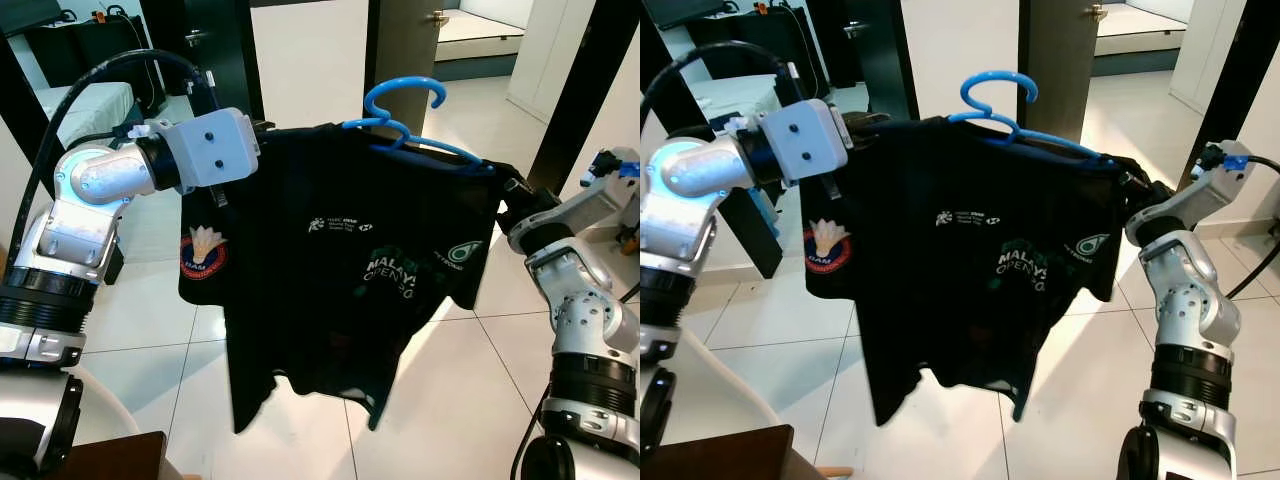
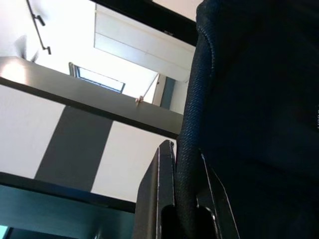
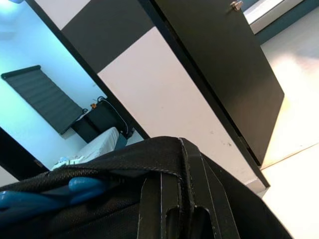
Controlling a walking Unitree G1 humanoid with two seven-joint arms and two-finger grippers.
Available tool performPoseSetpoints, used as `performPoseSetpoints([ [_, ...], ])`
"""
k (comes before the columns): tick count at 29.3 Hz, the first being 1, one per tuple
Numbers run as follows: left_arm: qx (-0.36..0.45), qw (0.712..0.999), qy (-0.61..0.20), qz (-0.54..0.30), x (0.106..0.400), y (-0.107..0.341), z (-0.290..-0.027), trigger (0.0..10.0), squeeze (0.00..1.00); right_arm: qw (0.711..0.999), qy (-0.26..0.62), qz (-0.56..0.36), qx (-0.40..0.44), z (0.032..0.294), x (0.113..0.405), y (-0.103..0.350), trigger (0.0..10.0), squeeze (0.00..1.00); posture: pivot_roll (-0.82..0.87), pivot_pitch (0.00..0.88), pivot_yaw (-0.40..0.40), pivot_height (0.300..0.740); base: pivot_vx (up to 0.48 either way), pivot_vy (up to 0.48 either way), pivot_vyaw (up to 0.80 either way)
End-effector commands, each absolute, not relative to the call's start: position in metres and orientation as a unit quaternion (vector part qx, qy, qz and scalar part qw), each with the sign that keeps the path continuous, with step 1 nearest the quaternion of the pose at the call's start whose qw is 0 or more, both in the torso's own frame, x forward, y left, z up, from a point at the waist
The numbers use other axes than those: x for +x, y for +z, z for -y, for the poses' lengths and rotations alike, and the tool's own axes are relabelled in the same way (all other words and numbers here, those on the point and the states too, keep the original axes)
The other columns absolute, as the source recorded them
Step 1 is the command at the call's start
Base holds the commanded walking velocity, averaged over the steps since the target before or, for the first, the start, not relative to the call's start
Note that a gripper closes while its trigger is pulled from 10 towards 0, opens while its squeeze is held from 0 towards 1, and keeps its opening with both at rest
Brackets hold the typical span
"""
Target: Hang hanger
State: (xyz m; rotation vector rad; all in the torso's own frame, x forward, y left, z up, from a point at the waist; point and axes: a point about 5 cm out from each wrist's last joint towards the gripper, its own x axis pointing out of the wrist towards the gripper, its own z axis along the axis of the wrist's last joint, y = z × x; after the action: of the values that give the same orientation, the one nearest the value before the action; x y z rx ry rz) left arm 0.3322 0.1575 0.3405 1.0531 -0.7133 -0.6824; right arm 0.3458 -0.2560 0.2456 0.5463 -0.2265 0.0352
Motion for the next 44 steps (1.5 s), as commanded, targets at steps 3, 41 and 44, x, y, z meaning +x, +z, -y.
performPoseSetpoints([
  [3, 0.491, 0.754, -0.291, 0.324, 0.334, 0.336, -0.16, 10.0, 0.0, 0.957, 0.016, 0.099, 0.273, 0.249, 0.349, 0.244, 0.0, 0.0, -0.04, 0.0, 0.018, 0.74, 0.0, 0.0, 0.0],
  [41, 0.457, 0.836, -0.178, 0.244, 0.342, 0.251, -0.123, 10.0, 0.0, 0.969, 0.171, 0.044, 0.175, 0.156, 0.354, 0.232, 0.0, 0.0, -0.03, 0.0, -0.007, 0.74, 0.0, 0.0, 0.0],
  [44, 0.468, 0.835, -0.168, 0.234, 0.343, 0.249, -0.131, 10.0, 0.0, 0.96, 0.219, 0.04, 0.168, 0.144, 0.347, 0.232, 0.0, 0.0, -0.04, 0.0, -0.004, 0.74, 0.0, 0.0, 0.0],
])
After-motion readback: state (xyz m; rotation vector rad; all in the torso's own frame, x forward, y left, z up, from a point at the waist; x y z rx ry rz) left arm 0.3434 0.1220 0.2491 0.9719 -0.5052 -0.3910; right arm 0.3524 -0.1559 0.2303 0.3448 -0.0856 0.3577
